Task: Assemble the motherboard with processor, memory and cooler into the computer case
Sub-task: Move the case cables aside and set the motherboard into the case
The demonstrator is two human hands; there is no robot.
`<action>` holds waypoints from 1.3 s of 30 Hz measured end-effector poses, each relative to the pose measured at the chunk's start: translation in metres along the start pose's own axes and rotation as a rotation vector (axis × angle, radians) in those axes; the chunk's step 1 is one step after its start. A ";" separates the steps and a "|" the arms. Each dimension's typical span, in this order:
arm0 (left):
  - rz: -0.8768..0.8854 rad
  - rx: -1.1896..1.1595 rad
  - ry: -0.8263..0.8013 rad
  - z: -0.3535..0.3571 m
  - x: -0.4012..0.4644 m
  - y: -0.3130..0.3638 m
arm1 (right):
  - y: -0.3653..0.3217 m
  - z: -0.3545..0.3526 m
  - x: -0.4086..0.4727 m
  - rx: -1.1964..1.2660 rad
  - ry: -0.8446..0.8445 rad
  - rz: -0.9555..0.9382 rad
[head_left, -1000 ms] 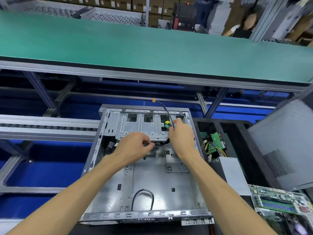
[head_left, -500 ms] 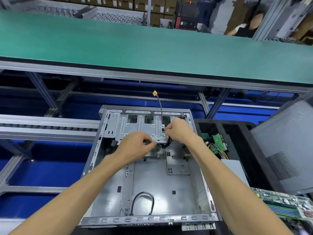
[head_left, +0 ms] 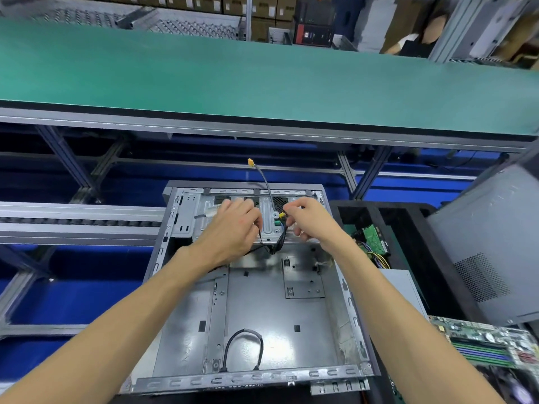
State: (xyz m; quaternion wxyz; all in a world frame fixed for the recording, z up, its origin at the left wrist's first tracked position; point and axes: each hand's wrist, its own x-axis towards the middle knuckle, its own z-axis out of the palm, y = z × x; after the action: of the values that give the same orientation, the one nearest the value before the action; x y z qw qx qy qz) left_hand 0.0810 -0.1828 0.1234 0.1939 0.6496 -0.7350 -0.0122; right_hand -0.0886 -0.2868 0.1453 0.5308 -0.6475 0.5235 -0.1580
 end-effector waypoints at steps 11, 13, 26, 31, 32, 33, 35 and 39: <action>-0.129 -0.135 0.218 -0.011 0.035 -0.019 | 0.012 -0.004 -0.010 -0.067 0.033 -0.045; -0.204 -0.232 0.248 -0.007 0.035 -0.018 | 0.014 -0.002 -0.011 -0.079 0.032 -0.048; -0.199 0.169 -0.141 0.015 0.031 -0.031 | 0.015 -0.004 -0.018 -0.126 0.037 -0.061; -0.164 0.019 0.039 0.003 0.026 -0.023 | 0.018 -0.009 -0.025 -0.141 0.110 -0.080; -0.161 -0.027 0.100 0.000 0.025 -0.020 | 0.018 -0.011 -0.027 -0.146 0.128 -0.088; -0.161 -0.075 0.150 -0.003 0.024 -0.016 | 0.019 -0.013 -0.030 -0.152 0.146 -0.097; -0.159 -0.165 0.219 -0.010 0.023 -0.006 | 0.022 -0.017 -0.034 -0.167 0.180 -0.114; -0.189 -0.464 0.267 -0.018 0.024 0.035 | 0.029 -0.032 -0.048 -0.191 0.259 -0.121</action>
State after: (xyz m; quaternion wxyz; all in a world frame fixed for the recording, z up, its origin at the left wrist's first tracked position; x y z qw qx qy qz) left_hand 0.0517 -0.1959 0.1563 0.4304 0.6495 -0.6166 -0.1125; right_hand -0.1472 -0.2599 0.1495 0.3843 -0.6997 0.5601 -0.2212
